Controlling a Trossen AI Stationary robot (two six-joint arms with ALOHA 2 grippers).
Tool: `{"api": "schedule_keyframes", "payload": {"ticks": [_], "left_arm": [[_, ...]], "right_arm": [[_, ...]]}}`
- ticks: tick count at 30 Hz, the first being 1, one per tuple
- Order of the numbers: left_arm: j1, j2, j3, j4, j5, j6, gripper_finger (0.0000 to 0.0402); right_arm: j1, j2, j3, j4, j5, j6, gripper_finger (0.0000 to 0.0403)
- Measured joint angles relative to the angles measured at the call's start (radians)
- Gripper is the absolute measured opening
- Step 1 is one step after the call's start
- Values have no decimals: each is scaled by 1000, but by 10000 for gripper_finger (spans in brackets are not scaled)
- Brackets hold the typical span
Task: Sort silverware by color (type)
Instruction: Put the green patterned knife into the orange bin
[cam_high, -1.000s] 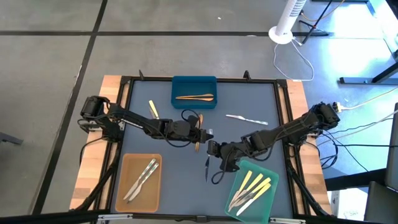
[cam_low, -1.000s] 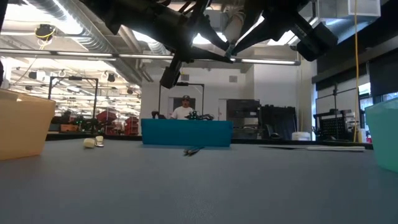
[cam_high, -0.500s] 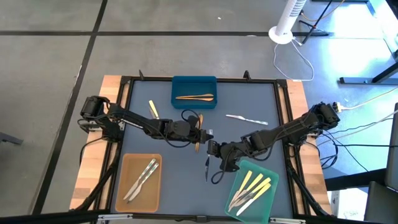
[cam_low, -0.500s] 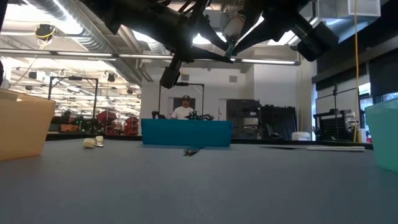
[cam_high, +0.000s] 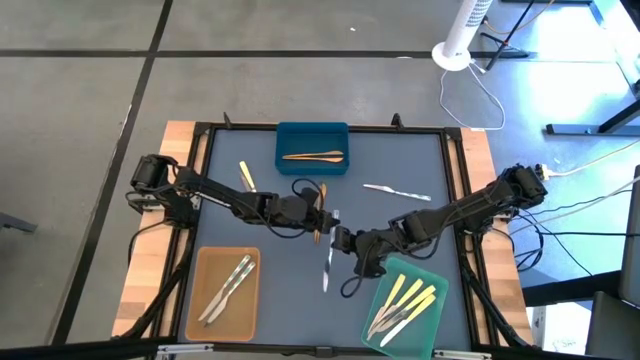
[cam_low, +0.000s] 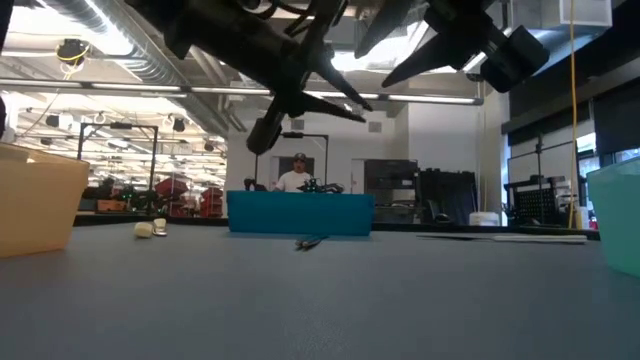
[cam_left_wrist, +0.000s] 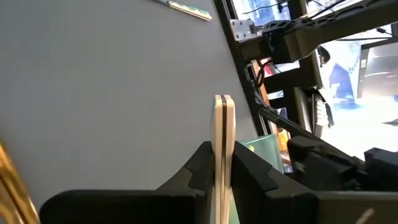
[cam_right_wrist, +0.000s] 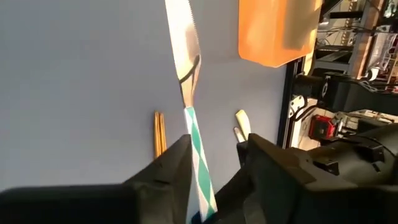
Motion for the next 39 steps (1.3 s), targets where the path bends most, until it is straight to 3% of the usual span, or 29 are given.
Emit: {"api": "schedule_keyframes", "payload": {"ticks": [4,10,25,32,39], "left_arm": [[0,-1,0,5,0,14,35],[9,-6,0,-8,41,113,35],[80,-76,1,-105,391,240,35],[43,-225,8,-277,390,276,32],[-53,-381,9,-558,341,265,31]], "right_arm": [[0,0,0,-2,0,59,172],[4,0,-1,-3,0,288,177],[115,1,-1,-16,28,594,177],[117,1,-2,-63,31,671,177],[117,2,-3,-67,46,673,177]]}}
